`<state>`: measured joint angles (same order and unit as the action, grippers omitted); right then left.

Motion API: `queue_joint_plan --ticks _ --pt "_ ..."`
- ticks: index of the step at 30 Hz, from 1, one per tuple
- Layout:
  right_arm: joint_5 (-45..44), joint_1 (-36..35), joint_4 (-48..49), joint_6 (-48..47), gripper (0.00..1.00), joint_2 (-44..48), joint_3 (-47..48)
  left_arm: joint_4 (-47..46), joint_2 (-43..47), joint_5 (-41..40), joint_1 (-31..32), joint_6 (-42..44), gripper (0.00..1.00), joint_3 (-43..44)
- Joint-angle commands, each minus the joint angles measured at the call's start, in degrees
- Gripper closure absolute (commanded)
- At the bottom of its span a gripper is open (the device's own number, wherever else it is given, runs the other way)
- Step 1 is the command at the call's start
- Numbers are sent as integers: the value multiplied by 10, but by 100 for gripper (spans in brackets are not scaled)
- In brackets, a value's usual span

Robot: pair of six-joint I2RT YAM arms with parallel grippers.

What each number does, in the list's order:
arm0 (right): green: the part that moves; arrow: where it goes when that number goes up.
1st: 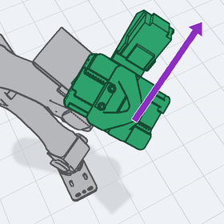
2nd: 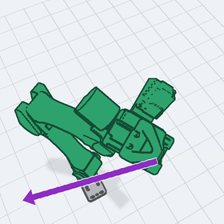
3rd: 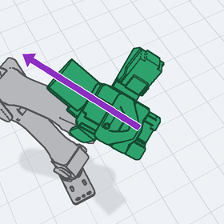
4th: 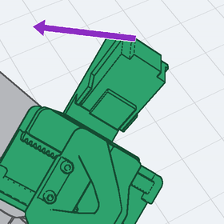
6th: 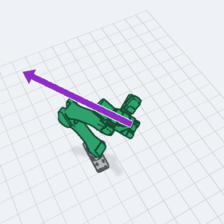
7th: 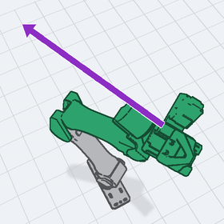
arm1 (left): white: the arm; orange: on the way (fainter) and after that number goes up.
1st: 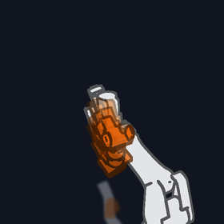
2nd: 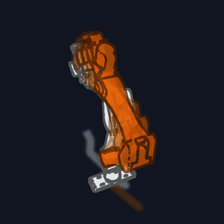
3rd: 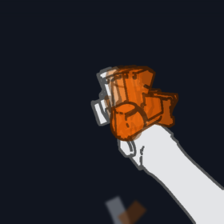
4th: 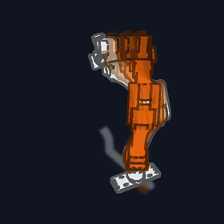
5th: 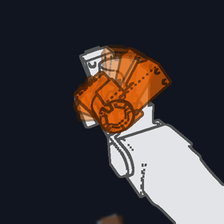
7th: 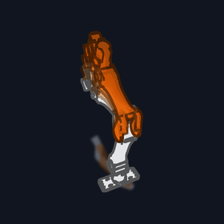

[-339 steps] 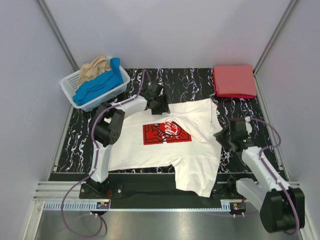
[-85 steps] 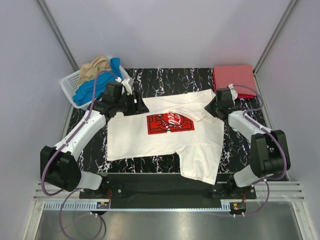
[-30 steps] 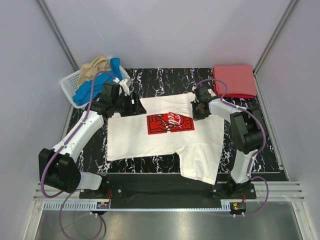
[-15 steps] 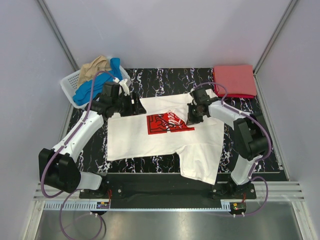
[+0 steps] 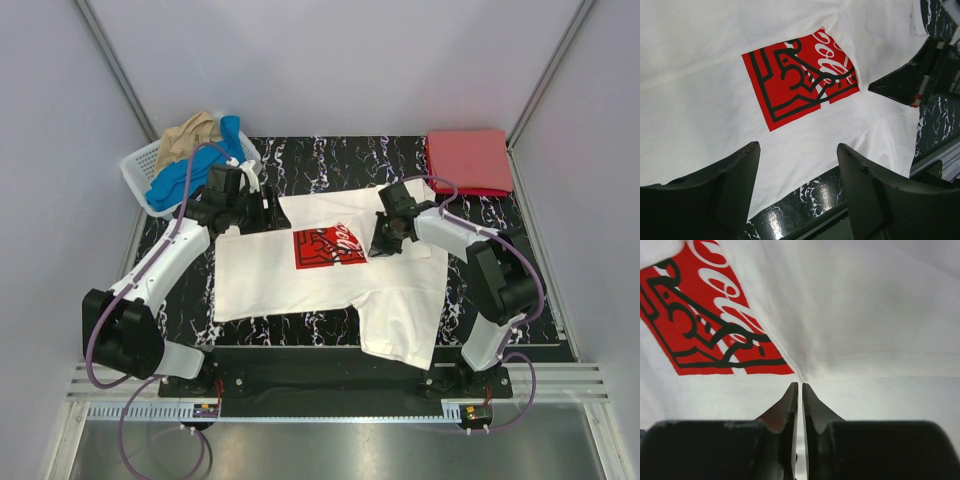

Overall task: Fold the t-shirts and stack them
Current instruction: Fold the tshirt

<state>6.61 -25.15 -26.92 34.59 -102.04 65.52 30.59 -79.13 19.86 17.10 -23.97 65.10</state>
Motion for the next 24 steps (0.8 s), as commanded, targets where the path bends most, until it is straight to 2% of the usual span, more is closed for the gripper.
queue_joint_plan --ticks 1,5,8,9,10,12,16,17,19,21,24 --pt "-13 -5 -4 28 87 69 11 4 -10 -26 -5 1 32 6" --pt "-1 -5 8 46 98 83 15 3 -9 -22 -5 -14 32 2" --pt "-10 -5 8 31 98 76 19 -5 -11 -1 -5 -26 31 -7" --pt "-41 -4 3 24 97 77 18 -24 -11 23 -3 -33 31 -11" --pt "-61 1 -3 20 90 85 19 -42 -9 31 8 -43 31 -26" --pt "-88 38 -23 20 84 93 18 -98 -8 36 32 -79 31 -40" --pt "-49 129 -22 10 71 132 -13 -159 -49 13 117 -121 33 -32" --pt "-40 144 -22 0 61 137 -21 -194 -72 12 128 -140 34 -32" --pt "-21 181 -20 -13 55 141 -28 -233 -112 8 158 -161 36 -27" --pt "6 201 -10 -33 51 141 -42 -285 -144 -6 179 -184 39 -17" --pt "55 243 21 -71 51 139 -64 -303 -215 -36 209 -202 45 36"
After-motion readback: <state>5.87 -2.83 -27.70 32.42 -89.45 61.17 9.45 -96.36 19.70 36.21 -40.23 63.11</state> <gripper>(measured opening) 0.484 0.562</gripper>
